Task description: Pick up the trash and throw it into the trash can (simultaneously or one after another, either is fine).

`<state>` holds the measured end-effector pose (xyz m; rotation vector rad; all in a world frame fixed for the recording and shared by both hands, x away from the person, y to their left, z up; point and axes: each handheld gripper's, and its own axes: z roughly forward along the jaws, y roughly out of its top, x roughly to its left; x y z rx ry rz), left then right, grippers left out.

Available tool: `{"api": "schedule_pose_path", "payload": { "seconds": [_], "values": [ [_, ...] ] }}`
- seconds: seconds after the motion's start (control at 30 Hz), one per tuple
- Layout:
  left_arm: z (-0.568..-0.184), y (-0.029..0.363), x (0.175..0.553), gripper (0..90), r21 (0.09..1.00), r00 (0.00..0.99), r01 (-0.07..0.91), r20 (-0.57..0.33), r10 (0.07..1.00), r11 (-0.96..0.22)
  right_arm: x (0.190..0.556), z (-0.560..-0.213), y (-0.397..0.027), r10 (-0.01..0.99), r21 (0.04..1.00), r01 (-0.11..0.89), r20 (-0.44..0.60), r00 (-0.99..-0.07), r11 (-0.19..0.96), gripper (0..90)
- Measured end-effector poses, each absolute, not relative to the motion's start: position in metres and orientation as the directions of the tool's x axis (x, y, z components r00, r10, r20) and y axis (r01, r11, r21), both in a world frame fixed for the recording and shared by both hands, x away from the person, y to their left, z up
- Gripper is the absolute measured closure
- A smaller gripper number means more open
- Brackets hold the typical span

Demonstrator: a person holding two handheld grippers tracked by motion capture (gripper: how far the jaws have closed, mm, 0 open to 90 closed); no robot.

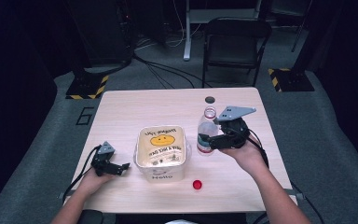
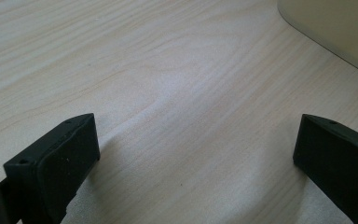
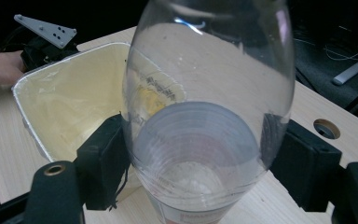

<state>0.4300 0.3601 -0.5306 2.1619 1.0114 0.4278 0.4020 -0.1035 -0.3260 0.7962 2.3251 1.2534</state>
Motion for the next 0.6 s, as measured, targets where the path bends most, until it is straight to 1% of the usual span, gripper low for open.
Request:
{"api": "schedule_pose_path", "payload": {
  "seconds": [0.6],
  "values": [
    [-0.531, 0.36, 0.43, 0.0, 0.715, 0.641, 0.536, 0.002, 0.768, -0.449, 0.403, -0.31, -0.103, 0.635, 0.853, 0.287, -0.065, -0.769, 0.435, 24.8]
  ]
}}
